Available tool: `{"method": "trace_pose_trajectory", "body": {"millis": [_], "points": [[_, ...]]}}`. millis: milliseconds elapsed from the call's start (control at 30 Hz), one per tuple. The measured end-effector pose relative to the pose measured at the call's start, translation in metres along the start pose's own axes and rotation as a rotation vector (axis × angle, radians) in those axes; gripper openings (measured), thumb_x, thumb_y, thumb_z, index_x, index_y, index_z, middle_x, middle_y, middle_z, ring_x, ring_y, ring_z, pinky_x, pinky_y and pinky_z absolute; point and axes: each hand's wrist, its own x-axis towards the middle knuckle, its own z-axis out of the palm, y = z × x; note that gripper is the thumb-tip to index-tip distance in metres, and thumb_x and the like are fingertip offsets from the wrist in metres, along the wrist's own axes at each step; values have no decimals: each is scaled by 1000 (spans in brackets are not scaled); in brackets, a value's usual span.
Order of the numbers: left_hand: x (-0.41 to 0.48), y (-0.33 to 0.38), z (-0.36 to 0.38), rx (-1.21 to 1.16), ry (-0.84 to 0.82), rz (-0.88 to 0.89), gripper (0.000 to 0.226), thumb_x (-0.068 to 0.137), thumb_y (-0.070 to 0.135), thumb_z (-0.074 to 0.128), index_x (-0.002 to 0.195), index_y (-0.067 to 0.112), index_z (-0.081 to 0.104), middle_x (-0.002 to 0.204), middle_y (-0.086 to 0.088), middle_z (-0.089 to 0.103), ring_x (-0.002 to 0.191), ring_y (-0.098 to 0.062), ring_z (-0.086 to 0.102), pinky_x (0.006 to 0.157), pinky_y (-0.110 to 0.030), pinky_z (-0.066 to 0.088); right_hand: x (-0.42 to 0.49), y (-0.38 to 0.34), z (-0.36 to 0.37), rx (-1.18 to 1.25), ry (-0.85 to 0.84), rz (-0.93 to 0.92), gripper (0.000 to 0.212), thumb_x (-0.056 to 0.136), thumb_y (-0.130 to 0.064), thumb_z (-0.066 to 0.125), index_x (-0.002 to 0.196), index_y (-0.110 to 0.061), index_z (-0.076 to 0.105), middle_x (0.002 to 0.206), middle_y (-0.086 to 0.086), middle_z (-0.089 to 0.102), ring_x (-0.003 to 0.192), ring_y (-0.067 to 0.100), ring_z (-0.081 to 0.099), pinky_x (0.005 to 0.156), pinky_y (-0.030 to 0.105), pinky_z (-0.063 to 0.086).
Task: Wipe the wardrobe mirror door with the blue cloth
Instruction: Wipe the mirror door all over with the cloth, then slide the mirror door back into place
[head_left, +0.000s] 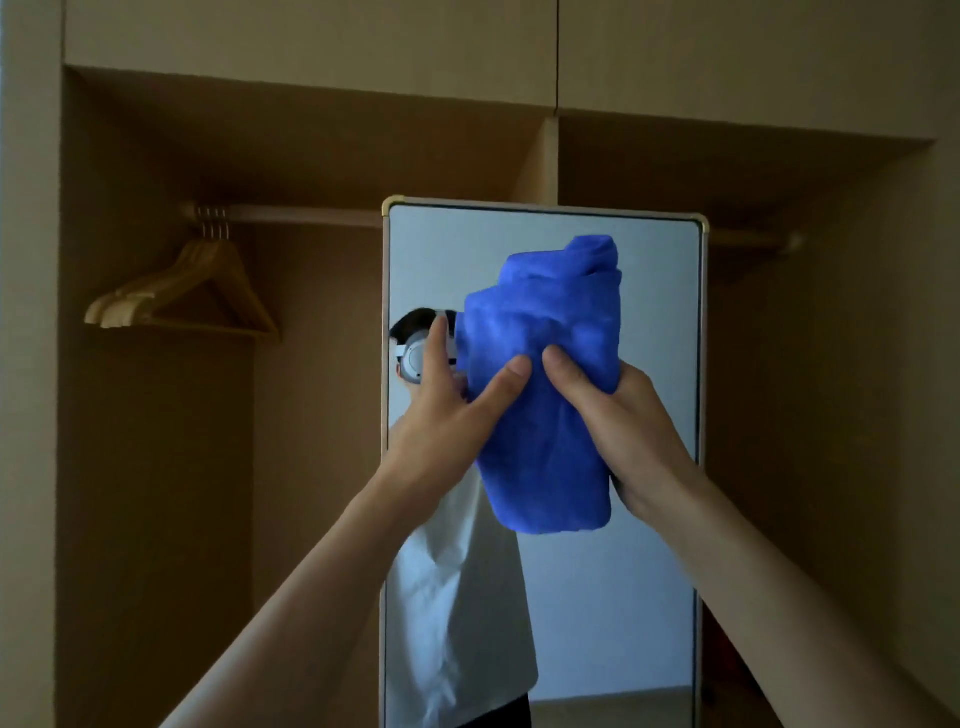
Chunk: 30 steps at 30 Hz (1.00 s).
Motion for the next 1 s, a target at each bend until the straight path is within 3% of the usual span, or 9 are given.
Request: {"method": "trace_pose_trajectory", "body": {"millis": [100,167,267,367,600,700,767,867,1000], "points": [[-21,-11,9,-39,-14,-86,56,80,57,78,124,28,61,115,7,75,105,-12,73,96,-44,59,-18,20,-6,54,-25,72,34,95,-43,66,117,-17,67,110,4,76,103,22,73,96,51,56],[-34,-19,18,-49,-26,-123,37,87,47,78,111,20,69,111,-1,77,102,-14,75,91,-40,61,-30,33,-12,14,-11,81,35,94,-46,65,115,-19,68,109,4,76,103,22,73,95,53,55],[-53,-30,30,-90,-53,-191,25,88,36,77,106,20,72,102,4,79,94,-7,75,75,-19,59,-45,50,-23,-85,-11,122,33,93,-47,64,104,-16,70,98,3,77,92,19,75,89,52,58],[-68,-43,42,-112,-61,-211,26,87,27,79,110,20,70,98,5,80,93,-8,76,75,-20,59,-59,62,-33,-191,-27,118,32,92,-48,62,100,-19,68,90,-1,76,83,13,74,84,47,61],[-103,-76,71,-99,7,-257,24,90,14,76,112,16,68,98,5,79,92,-9,76,73,-19,58,-88,102,-73,-243,-35,137,45,88,-58,62,114,-22,58,98,-7,70,91,12,72,81,47,61],[-113,-90,88,-84,24,-287,23,90,11,75,111,16,68,97,7,79,92,-8,75,72,-18,57,-99,112,-87,-281,-89,127,47,91,-48,60,130,-23,53,103,-16,69,94,2,69,76,27,59],[-121,-100,98,-64,54,-308,22,90,11,75,110,19,68,97,8,79,91,-7,75,72,-18,57,-106,117,-99,-339,-96,99,40,92,-47,58,129,-32,52,105,-20,66,93,-3,66,72,18,55],[-139,-117,108,-29,99,-355,23,91,16,76,112,20,68,100,7,79,94,-10,75,78,-29,61,-116,126,-126,-403,-32,127,34,85,-59,56,116,-46,52,105,-15,63,93,-2,63,73,21,55],[-161,-132,120,-14,138,-441,32,89,26,81,117,24,67,106,7,78,99,-11,75,86,-40,61,-116,155,-160,-434,108,221,44,89,-52,62,127,-32,51,108,-4,57,92,2,58,70,17,48]]}}
